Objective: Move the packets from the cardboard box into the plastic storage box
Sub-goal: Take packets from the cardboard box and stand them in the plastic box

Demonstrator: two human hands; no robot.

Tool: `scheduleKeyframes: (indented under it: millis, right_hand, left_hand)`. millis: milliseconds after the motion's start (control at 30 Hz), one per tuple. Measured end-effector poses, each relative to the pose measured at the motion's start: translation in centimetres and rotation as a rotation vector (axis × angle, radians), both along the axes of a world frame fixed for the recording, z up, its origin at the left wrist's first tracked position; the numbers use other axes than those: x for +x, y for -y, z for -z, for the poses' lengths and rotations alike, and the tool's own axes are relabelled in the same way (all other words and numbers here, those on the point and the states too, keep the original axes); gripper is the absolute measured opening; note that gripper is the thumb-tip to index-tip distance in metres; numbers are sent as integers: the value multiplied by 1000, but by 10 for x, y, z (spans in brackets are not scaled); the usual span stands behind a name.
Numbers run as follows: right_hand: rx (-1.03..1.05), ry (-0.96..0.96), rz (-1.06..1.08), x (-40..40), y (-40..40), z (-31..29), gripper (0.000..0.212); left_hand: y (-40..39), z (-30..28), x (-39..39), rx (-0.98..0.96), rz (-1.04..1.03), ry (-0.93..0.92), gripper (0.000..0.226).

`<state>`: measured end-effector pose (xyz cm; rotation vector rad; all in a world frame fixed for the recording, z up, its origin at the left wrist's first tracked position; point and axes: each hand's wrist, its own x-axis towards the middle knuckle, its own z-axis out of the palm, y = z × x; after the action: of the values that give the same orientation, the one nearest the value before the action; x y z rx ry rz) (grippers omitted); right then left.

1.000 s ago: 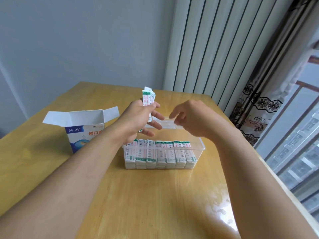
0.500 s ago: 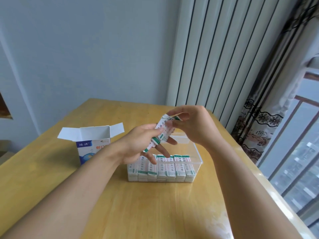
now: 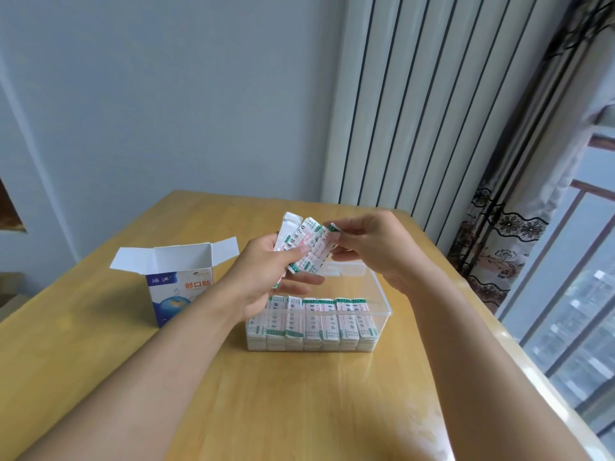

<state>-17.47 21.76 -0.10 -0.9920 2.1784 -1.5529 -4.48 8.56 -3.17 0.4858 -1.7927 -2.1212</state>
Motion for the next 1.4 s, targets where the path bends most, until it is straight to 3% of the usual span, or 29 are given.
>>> scheduleKeyframes:
  millis: [167, 300, 400, 567, 1033, 1133, 1300, 1400]
  right_hand:
    - [-54, 76, 3, -2, -2, -1, 20]
    - [-123, 131, 0, -6, -7, -5, 9]
    - [60, 26, -35, -11, -13, -4, 12]
    - [435, -152, -81, -7, -8, 7, 17]
    - [589, -128, -172, -3, -3, 15, 18]
    - [514, -108, -157, -3, -4, 13, 14]
    - [69, 78, -112, -4, -4, 0, 12]
    - [-72, 130, -51, -1, 1, 1, 13]
  left_hand:
    - [2, -1, -3, 7, -6, 29, 27]
    - [2, 2, -4, -157, -96, 45, 26]
    - [7, 1, -6, -366, -217, 12, 25]
    - [8, 4, -8, -420, -239, 7, 27]
    - [13, 11, -12, -404, -231, 33, 32]
    - [12, 10, -12, -397, -237, 29, 31]
    - [8, 7, -11, -477, -207, 54, 26]
    - [6, 6, -10, -544, -162, 82, 25]
